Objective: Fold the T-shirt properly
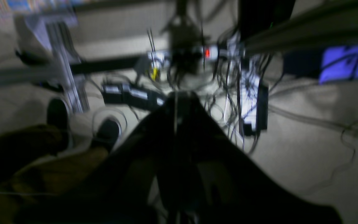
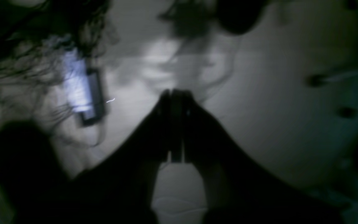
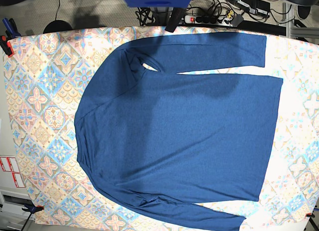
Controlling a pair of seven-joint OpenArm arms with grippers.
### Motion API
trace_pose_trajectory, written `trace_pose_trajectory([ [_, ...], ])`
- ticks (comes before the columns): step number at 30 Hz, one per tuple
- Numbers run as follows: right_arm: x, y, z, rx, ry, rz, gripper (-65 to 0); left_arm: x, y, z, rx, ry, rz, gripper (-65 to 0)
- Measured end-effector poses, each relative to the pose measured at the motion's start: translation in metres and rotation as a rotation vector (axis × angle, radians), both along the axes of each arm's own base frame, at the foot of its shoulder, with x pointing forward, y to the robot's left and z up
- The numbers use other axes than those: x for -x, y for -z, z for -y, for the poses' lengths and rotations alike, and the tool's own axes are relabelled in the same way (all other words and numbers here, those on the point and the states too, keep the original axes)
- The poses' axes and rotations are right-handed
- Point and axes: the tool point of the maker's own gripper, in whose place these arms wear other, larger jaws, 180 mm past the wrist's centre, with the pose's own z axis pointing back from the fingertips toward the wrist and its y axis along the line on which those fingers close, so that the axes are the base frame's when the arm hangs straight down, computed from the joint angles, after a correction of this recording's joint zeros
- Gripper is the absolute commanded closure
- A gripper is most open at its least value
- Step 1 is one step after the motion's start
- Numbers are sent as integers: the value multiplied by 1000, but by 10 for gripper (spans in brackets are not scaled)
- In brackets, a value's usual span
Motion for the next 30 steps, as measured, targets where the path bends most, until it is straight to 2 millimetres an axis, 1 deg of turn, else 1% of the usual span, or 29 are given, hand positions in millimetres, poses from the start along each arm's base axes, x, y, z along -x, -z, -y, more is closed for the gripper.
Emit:
trace_pose_trajectory([
  [1, 0, -8, 7, 22, 5, 13, 0, -4, -7, 1, 2, 7, 19, 0],
  [3, -7, -21, 13, 37, 0, 41, 0, -13, -19, 5, 10, 16, 52, 0],
  [7, -33, -38, 13, 45, -20, 93, 0, -28, -40, 11, 22, 25, 112, 0],
  [10, -52, -52, 16, 62, -28, 113, 0, -43, -55, 1, 23, -39, 168, 0],
  [14, -72, -67, 12, 61, -46, 148, 0, -60, -73, -12, 72, -182, 240, 0],
  [16, -85, -74, 9, 60, -54, 168, 0, -62, -74, -21, 106, -275, 228, -39],
  [18, -100, -84, 8, 65, -62, 200, 0, -64, -77, -33, 130, -364, 223, -91],
  [20, -109, -91, 8, 70, -67, 208, 0, -72, -85, -44, 156, -446, 244, -139],
  [21, -113, -95, 7, 70, -69, 214, 0, -76, -89, -46, 180, -478, 251, -156],
  [25, -132, -109, 3, 70, -82, 253, 0, -92, -90, -51, 277, -601, 266, -190],
  [27, -137, -114, 2, 73, -81, 255, 0, -99, -92, -59, 308, -657, 283, -191],
  [30, -137, -115, 1, 70, -75, 230, 0, -104, -92, -69, 340, -717, 270, -206],
])
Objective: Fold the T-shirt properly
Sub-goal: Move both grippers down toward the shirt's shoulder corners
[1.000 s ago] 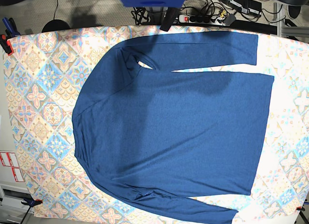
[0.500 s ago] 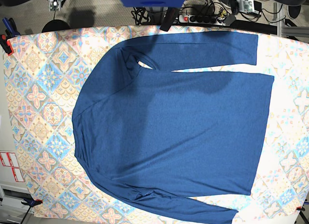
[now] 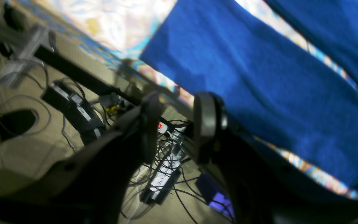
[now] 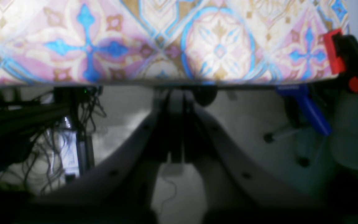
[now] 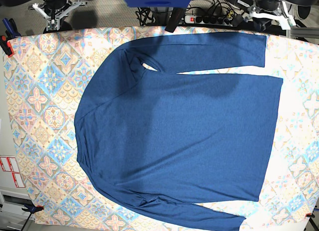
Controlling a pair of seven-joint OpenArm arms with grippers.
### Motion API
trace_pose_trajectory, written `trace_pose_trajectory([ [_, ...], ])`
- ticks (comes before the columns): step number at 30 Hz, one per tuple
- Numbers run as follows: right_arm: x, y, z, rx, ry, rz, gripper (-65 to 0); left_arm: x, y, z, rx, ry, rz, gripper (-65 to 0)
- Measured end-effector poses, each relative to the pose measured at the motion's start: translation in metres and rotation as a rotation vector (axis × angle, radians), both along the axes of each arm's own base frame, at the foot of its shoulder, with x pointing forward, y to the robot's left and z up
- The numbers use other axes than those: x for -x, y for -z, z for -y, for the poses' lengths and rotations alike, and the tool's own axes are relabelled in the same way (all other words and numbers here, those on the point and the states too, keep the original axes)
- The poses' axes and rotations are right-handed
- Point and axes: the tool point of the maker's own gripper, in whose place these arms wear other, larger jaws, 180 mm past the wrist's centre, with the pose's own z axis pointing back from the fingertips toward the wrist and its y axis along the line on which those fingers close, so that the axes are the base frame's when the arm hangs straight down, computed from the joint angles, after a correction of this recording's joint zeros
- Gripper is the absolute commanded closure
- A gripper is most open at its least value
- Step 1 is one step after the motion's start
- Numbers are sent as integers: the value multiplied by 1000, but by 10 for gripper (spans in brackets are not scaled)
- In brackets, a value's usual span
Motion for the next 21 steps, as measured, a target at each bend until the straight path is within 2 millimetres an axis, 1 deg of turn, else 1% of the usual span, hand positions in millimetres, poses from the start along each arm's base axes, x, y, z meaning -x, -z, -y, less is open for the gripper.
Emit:
trace_pose_trajectory([
  [2, -2, -1, -1, -3, 0, -2, 0, -9, 3, 1, 50, -20, -2, -214],
  [3, -6, -1, -2, -4, -2, 7, 0, -13, 3, 2, 81, -30, 5, -218],
  [5, -15, -4, -2, -1, -4, 34, 0, -20, 7, -1, 130, -69, 18, -224],
  [7, -17, -6, -2, -2, -7, 43, 0, -19, 14, -7, 153, -116, 8, -225],
  [9, -12, -4, -2, -4, -1, 24, 0, -15, 20, -7, 177, -134, -7, -225],
  [15, -13, -4, -3, -4, -2, 26, 0, -17, 20, -5, 195, -143, 3, -225],
  [18, -16, -4, -4, -7, -4, 32, 0, -24, 21, -6, 196, -146, 14, -225],
  [21, -21, -5, -3, -4, -3, 45, 0, -22, 31, -8, 210, -165, 3, -225],
])
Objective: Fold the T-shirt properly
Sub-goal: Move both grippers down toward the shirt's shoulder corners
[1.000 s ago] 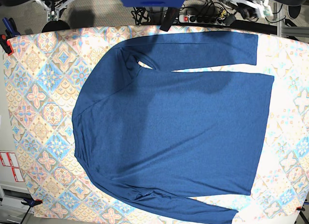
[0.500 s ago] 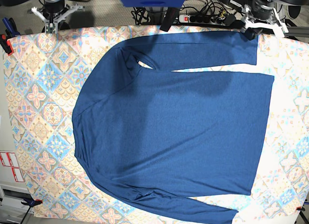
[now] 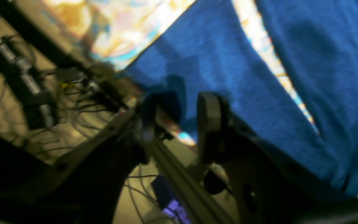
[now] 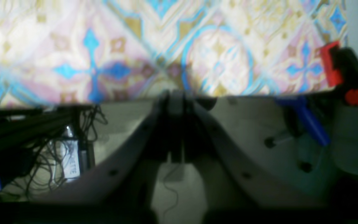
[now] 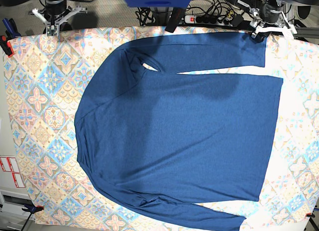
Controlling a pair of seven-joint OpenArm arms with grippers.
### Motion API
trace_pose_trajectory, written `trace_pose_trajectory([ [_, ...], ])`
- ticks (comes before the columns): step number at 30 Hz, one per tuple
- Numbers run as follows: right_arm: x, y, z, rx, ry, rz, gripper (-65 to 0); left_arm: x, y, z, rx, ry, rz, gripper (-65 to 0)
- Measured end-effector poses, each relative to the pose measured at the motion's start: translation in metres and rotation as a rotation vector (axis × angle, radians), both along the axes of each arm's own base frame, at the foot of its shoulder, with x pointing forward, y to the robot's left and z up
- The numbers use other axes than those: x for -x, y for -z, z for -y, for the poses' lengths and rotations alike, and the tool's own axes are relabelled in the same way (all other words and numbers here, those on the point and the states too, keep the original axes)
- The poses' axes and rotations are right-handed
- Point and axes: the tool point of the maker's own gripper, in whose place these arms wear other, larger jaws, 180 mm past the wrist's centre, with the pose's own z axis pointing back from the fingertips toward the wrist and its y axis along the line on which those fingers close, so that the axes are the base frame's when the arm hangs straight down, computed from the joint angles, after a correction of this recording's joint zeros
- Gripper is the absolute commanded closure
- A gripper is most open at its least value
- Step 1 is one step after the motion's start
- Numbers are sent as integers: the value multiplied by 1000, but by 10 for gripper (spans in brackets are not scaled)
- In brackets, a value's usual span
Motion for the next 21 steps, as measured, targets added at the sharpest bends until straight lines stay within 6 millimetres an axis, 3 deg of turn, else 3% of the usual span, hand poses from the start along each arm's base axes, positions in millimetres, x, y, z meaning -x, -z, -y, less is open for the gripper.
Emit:
trace_pose_trajectory([
  [5, 3, 1, -1, -2, 1, -6, 0, 6, 10, -3, 4, -20, -28, -225],
  [21, 2, 0, 0, -1, 1, -4, 0, -9, 14, -4, 8, -26, -8, -218],
])
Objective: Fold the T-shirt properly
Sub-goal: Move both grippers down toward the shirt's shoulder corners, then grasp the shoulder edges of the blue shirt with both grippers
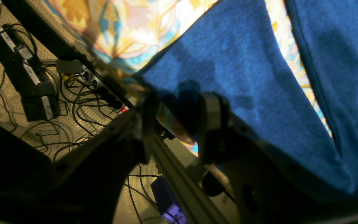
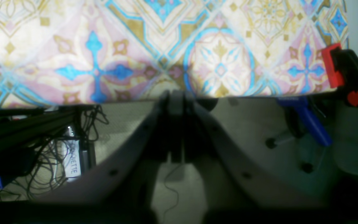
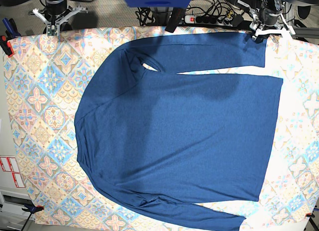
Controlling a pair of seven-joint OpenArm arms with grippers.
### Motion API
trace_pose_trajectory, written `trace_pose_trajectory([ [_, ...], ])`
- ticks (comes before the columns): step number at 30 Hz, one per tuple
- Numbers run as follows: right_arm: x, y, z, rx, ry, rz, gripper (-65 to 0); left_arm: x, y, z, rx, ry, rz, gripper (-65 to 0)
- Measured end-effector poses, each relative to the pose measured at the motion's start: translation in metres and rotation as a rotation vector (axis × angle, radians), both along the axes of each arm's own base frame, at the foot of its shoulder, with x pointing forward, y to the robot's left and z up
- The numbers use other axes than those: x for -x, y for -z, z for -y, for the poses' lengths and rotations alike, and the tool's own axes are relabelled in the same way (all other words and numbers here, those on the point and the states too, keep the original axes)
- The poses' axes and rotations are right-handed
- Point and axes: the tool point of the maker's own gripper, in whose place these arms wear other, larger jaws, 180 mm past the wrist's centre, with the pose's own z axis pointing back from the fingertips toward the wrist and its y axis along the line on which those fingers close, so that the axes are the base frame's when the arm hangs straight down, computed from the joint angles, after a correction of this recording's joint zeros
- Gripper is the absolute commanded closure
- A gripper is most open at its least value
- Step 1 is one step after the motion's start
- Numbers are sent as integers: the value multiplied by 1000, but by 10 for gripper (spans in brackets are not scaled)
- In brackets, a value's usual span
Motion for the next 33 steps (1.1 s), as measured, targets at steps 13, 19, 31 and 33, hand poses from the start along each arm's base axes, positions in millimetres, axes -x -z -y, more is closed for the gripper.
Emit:
trace_pose_trajectory([
  [13, 0, 0, 0, 1, 0, 0, 0, -25, -17, 25, 42, 157, 159, 0],
  [19, 0, 0, -1, -1, -1, 1, 0, -4, -11, 24, 46, 155, 108, 0],
  [31, -19, 16, -55, -112, -85, -21, -82, -4, -17, 10, 18, 132, 119, 0],
  [33, -27, 19, -63, -129, -93, -30, -108, -4, -22, -5, -15, 103, 128, 0],
])
